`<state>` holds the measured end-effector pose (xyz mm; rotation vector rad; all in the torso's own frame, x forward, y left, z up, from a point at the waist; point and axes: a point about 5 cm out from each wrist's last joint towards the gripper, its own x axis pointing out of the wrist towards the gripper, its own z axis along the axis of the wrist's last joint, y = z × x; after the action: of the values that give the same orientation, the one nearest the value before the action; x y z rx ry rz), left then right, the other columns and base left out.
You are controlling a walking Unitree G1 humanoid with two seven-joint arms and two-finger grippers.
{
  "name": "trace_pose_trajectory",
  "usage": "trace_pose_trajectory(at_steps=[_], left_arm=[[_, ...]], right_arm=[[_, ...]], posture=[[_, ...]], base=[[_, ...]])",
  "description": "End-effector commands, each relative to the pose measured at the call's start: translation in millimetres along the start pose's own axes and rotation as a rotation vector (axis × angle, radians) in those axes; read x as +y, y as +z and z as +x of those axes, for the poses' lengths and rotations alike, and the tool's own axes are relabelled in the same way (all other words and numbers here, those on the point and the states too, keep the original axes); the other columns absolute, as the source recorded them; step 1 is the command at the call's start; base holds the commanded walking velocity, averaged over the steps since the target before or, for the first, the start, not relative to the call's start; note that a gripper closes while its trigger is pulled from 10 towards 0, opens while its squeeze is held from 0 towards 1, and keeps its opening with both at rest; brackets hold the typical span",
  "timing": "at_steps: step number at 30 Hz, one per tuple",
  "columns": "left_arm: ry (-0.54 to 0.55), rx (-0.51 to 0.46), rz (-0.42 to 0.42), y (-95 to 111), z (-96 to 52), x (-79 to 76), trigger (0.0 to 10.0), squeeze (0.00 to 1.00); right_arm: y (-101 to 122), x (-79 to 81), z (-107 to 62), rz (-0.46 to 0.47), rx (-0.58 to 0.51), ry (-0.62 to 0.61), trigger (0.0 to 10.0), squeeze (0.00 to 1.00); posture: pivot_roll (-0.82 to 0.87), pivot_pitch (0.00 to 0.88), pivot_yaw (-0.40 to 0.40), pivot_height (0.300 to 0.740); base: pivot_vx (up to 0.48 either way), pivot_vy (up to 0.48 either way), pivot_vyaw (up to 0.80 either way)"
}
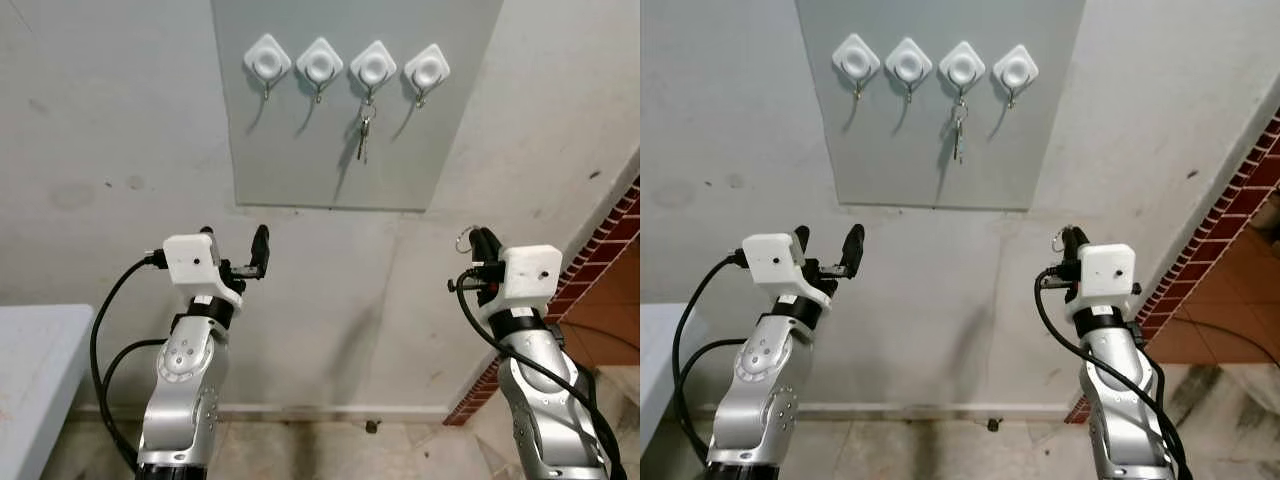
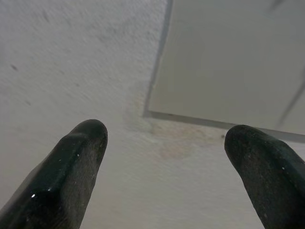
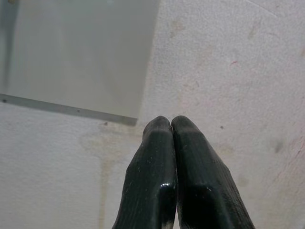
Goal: Hang keys on a hook
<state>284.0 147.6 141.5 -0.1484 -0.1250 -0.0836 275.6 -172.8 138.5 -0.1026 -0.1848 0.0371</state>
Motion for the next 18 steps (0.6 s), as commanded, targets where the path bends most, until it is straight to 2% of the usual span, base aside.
trace_pose_trajectory(at_steps=[1,8,14,18], left_arm=[[-0.013,-0.004,0.015,2,0.8,-2.9,10.0,0.0],[-0.078,-0.008,0.043,6,5.6,-12.2,10.0,0.0],[-0.201,-0.032,0.074,18,20.3,-30.8,10.0,0.0],[-0.311,-0.074,0.097,31,34.8,-50.2,10.0,0.0]], right_arm=[[6,-2.2,2.6,-0.012,-0.023,-0.007,10.0,0.0],[13,-4.0,9.0,-0.007,-0.052,-0.013,10.0,0.0],[22,-0.7,20.1,-0.012,-0.096,0.027,10.0,0.0],[31,-0.2,32.4,-0.019,-0.134,0.053,10.0,0.0]], posture=[[0.01,0.0,-0.014,0.74],[0.01,0.0,-0.01,0.74],[0.02,0.0,-0.014,0.74],[0.01,0.0,-0.008,0.74]], base=[[0.0,0.0,0.0],[0.0,0.0,0.0],[0.0,0.0,0.0],[0.0,0.0,0.0]])
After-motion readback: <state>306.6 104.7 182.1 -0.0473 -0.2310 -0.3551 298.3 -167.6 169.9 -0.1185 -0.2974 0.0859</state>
